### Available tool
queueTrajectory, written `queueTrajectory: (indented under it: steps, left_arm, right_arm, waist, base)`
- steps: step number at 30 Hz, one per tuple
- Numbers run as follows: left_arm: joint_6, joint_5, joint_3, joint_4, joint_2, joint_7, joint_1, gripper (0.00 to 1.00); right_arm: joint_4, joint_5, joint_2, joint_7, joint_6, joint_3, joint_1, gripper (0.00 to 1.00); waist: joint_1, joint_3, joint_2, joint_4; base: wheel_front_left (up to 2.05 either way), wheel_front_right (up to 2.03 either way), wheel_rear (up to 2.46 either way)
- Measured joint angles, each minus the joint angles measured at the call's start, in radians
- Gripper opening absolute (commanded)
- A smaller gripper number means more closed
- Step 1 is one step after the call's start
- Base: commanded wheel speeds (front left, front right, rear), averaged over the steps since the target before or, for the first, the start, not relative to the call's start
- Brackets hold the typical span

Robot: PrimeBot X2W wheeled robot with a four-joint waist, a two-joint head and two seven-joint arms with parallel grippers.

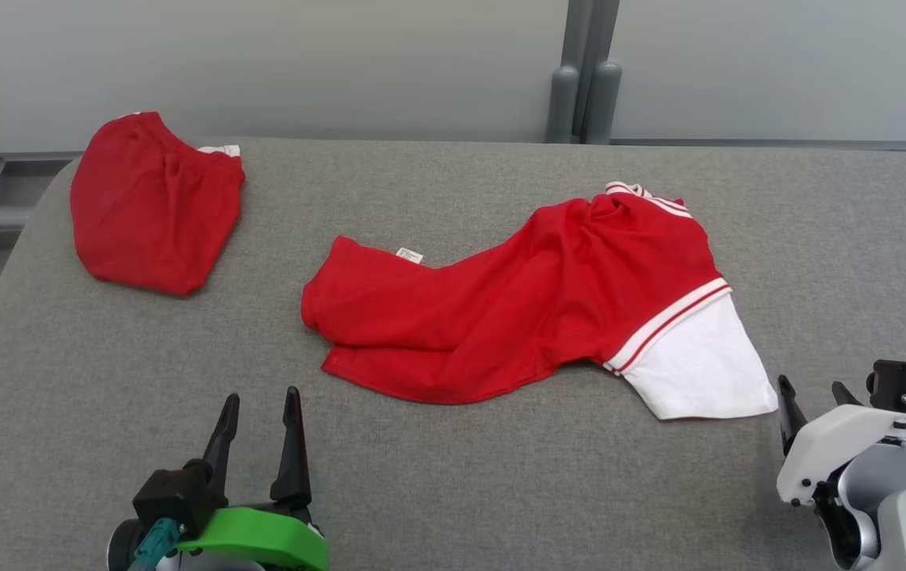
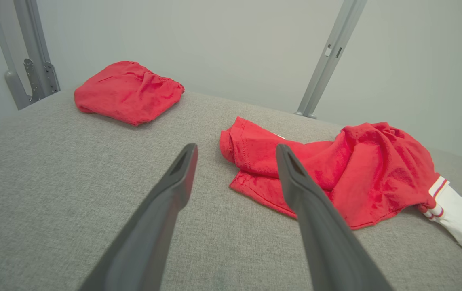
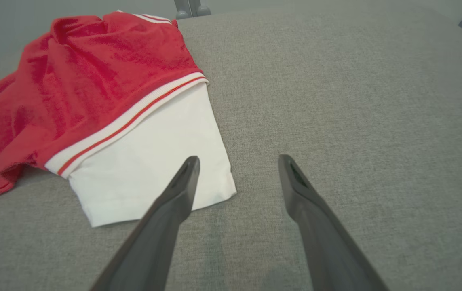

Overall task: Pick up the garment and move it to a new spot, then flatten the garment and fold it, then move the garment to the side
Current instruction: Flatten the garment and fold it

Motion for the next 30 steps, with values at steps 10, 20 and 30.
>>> queueTrajectory:
  steps: [10, 20, 30]
  left_arm:
    - [0.004, -0.014, -0.014, 0.000, 0.000, 0.000, -0.019, 1.00]
    - [0.004, -0.016, -0.022, 0.005, 0.000, 0.000, -0.019, 1.00]
    - [0.004, -0.016, -0.023, 0.013, 0.000, 0.000, -0.015, 1.00]
  right_arm:
    - [0.239, -0.023, 0.000, -0.015, 0.000, -0.045, -0.120, 1.00]
    - [0.407, -0.044, -0.003, -0.038, 0.000, -0.060, -0.194, 1.00]
    - [0.525, -0.088, 0.000, -0.071, 0.000, -0.070, -0.259, 0.00]
  waist:
    - [0.0000, 0.033, 0.0000, 0.042]
    - [0.0000, 0.031, 0.0000, 0.068]
    - [0.0000, 0.012, 0.0000, 0.077]
  base:
    - [0.00, 0.00, 0.00]
    - [0.00, 0.00, 0.00]
    - [0.00, 0.00, 0.00]
